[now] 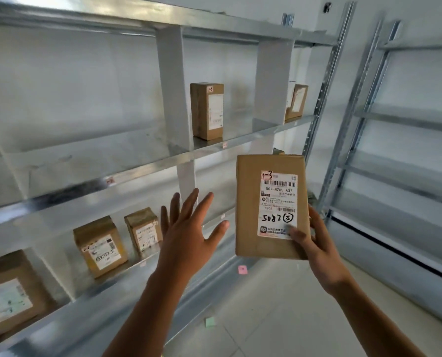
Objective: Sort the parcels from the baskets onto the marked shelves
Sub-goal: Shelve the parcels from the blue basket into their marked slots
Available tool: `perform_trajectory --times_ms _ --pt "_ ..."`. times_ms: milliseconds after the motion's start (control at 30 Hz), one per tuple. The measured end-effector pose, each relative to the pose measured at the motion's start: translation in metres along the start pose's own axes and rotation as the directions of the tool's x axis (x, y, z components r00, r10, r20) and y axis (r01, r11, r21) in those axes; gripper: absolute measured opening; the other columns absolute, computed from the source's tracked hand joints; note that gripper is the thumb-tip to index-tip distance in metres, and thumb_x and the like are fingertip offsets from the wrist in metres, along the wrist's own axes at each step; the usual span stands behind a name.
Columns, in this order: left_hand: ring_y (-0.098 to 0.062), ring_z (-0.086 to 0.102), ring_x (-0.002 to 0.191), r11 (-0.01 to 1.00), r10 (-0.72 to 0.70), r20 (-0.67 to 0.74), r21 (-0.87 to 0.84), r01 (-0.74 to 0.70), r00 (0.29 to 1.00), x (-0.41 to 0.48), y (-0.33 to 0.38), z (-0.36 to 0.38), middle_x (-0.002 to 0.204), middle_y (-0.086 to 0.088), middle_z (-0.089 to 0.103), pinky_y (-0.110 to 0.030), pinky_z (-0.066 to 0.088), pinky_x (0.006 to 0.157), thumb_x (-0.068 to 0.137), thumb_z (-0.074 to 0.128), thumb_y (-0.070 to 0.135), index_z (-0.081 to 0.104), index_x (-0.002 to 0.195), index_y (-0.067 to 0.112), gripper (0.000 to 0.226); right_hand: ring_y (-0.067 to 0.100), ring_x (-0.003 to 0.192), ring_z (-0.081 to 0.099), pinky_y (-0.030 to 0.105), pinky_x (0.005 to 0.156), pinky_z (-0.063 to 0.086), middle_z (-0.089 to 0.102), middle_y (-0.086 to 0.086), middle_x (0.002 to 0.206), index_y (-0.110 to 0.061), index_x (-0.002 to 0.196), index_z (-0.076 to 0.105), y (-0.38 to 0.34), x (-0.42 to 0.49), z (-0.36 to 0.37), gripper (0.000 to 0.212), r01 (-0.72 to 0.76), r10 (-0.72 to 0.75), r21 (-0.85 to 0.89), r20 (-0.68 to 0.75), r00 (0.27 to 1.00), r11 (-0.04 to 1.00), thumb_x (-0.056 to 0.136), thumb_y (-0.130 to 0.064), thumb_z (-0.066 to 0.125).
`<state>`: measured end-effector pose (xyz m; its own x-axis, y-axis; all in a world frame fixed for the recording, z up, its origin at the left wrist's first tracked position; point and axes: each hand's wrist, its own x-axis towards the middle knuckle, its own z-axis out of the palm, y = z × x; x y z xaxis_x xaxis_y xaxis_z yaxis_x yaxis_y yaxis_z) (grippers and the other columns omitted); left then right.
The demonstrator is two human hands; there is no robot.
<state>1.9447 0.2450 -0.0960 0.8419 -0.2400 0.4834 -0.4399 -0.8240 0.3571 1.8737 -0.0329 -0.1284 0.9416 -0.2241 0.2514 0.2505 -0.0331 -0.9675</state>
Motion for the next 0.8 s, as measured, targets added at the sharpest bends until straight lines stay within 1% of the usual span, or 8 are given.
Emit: perform_trajectory --times_ms 133,233,367,500,567,633,733,800 --pt "-0.024 -0.004 0.159 1.0 0.021 -0.021 0.014 -0.021 1.0 0.039 0.013 0.025 0.171 0.01 0.014 -0.05 -0.006 0.126 0.09 0.024 0.083 0.026 0.159 0.044 0.079 0.019 0.12 0.07 0.028 0.087 0.061 0.071 -0.006 0.132 -0.057 0.148 0.041 0.008 0.045 -0.031 0.074 0.009 -0.009 0.016 -0.01 1.0 1.0 0.088 -0.044 0.081" --pt "-0.022 -0.006 0.159 1.0 0.004 -0.049 0.027 -0.003 0.999 0.069 0.032 0.055 0.17 0.012 0.013 -0.048 -0.008 0.125 0.09 0.021 0.084 0.024 0.158 0.046 0.078 0.016 0.119 0.07 0.026 0.086 0.061 0.07 -0.008 0.133 -0.055 0.149 0.041 0.017 0.091 -0.06 0.079 0.032 -0.032 0.007 -0.005 0.999 0.999 0.081 -0.053 0.082" --pt "-0.022 -0.002 0.159 0.998 -0.045 -0.097 0.049 0.05 0.994 0.109 0.071 0.088 0.17 0.011 0.017 -0.047 -0.007 0.125 0.086 0.01 0.09 0.027 0.158 0.044 0.086 0.016 0.118 0.07 0.03 0.083 0.063 0.069 -0.008 0.135 -0.057 0.148 0.041 0.021 0.15 -0.096 0.082 0.028 -0.031 0.038 0.077 0.997 0.999 0.076 -0.058 0.079" --pt "-0.021 -0.001 0.159 0.991 -0.101 -0.117 0.073 0.11 0.988 0.146 0.109 0.112 0.17 0.01 0.016 -0.05 -0.002 0.127 0.083 0.009 0.092 0.023 0.159 0.043 0.092 0.014 0.117 0.071 0.031 0.081 0.063 0.069 -0.01 0.132 -0.061 0.146 0.041 0.018 0.205 -0.126 0.081 0.043 -0.053 0.076 0.146 0.988 0.996 0.076 -0.057 0.08" --pt "-0.02 -0.003 0.159 0.988 -0.13 -0.12 0.069 0.139 0.984 0.161 0.123 0.12 0.17 0.012 0.014 -0.051 -0.001 0.128 0.081 0.009 0.093 0.02 0.16 0.043 0.093 0.016 0.115 0.071 0.032 0.08 0.063 0.07 -0.008 0.131 -0.061 0.144 0.043 0.015 0.23 -0.135 0.076 0.05 -0.067 0.099 0.177 0.982 0.994 0.079 -0.057 0.083" --pt "-0.018 -0.004 0.158 0.985 -0.157 -0.11 0.056 0.164 0.981 0.176 0.134 0.127 0.171 0.014 0.01 -0.051 0.0 0.128 0.079 0.008 0.095 0.014 0.16 0.044 0.096 0.019 0.116 0.072 0.033 0.081 0.064 0.07 -0.004 0.131 -0.062 0.141 0.044 0.015 0.253 -0.14 0.069 0.053 -0.079 0.12 0.22 0.972 0.991 0.084 -0.051 0.08" --pt "-0.017 0.0 0.159 0.978 -0.207 -0.097 -0.028 0.206 0.973 0.201 0.142 0.135 0.17 0.016 0.01 -0.052 0.005 0.128 0.079 0.016 0.093 0.007 0.16 0.045 0.095 0.021 0.119 0.069 0.04 0.086 0.064 0.066 -0.003 0.136 -0.063 0.143 0.04 0.017 0.288 -0.139 0.071 0.069 -0.099 0.123 0.263 0.96 0.99 0.081 -0.048 0.072" --pt "-0.016 0.004 0.158 0.971 -0.23 -0.094 -0.086 0.222 0.969 0.218 0.142 0.141 0.17 0.018 0.011 -0.051 0.007 0.128 0.08 0.022 0.091 0.003 0.158 0.049 0.092 0.018 0.119 0.069 0.037 0.085 0.064 0.067 -0.006 0.135 -0.063 0.145 0.04 0.022 0.313 -0.135 0.071 0.09 -0.125 0.133 0.282 0.951 0.987 0.083 -0.047 0.07"
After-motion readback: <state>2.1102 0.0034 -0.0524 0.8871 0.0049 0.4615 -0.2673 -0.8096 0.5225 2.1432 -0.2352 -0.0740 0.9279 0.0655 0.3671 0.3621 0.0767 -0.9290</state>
